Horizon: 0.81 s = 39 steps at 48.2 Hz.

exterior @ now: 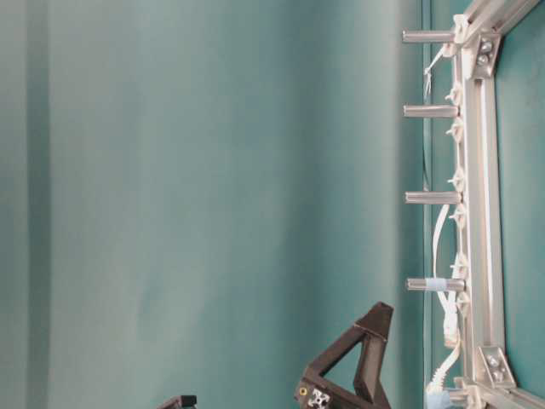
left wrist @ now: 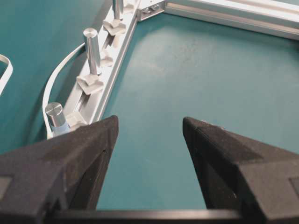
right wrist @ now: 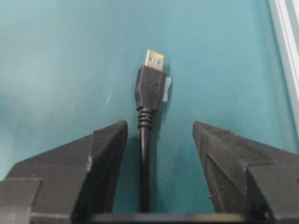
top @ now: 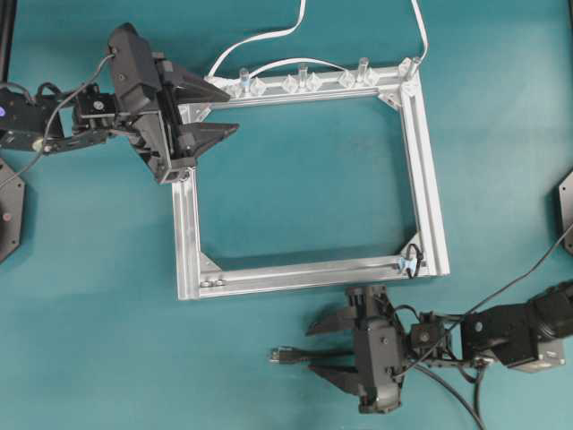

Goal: Insert the wire through the string loop located on the right side.
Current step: 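Lower the open right gripper around the USB cable behind the plug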

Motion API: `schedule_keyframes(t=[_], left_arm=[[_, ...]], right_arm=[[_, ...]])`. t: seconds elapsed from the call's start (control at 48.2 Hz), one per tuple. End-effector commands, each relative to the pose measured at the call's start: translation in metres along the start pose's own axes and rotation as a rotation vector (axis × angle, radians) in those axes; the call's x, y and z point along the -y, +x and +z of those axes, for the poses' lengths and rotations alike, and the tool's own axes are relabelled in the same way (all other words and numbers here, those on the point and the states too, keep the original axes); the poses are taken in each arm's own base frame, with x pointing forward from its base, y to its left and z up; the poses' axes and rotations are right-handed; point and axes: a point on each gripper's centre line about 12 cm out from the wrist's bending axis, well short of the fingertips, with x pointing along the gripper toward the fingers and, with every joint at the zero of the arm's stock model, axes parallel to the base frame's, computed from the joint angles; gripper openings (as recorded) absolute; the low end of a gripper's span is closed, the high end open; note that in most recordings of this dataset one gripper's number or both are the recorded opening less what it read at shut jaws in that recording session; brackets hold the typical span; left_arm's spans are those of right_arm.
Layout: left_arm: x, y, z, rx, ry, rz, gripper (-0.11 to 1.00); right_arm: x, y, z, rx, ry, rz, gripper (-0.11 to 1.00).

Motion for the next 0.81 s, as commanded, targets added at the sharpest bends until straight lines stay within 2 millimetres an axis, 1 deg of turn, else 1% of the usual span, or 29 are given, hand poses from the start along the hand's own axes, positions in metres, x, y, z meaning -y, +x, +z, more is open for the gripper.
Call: schedule_keyframes(t=[0.0, 0.124, 0.498, 0.539, 0.601, 0.726, 0.788], left_arm=[[0.003, 0.000, 0.010, 0.032, -0.006, -0.009, 0.69], [0.004, 0.000, 0.010, 0.031, -0.008, -0.014, 0.69], [0.009, 0.000, 0.009, 0.029, -0.011, -0.028, 0.69], [0.009, 0.000, 0.009, 0.029, -0.013, -0.027, 0.69], [0.009, 0.000, 0.009, 0.029, -0.011, -0.028, 0.69], [0.010, 0.000, 0.009, 0.029, -0.011, -0.029, 0.69], [0.010, 0.000, 0.008, 0.024, -0.012, -0.028, 0.69]], right_arm=[[-0.006, 0.001, 0.009, 0.028, 0.010, 0.011, 0.68], [-0.005, 0.002, 0.006, 0.021, 0.007, 0.008, 0.68], [-0.001, 0.005, 0.005, 0.017, 0.006, -0.003, 0.68], [-0.001, 0.005, 0.005, 0.014, 0.005, -0.002, 0.66], [0.002, 0.006, 0.005, 0.014, 0.007, -0.008, 0.58], [0.006, 0.007, 0.004, 0.008, 0.009, -0.017, 0.24], [0.008, 0.008, 0.004, 0.006, 0.012, -0.023, 0.12]])
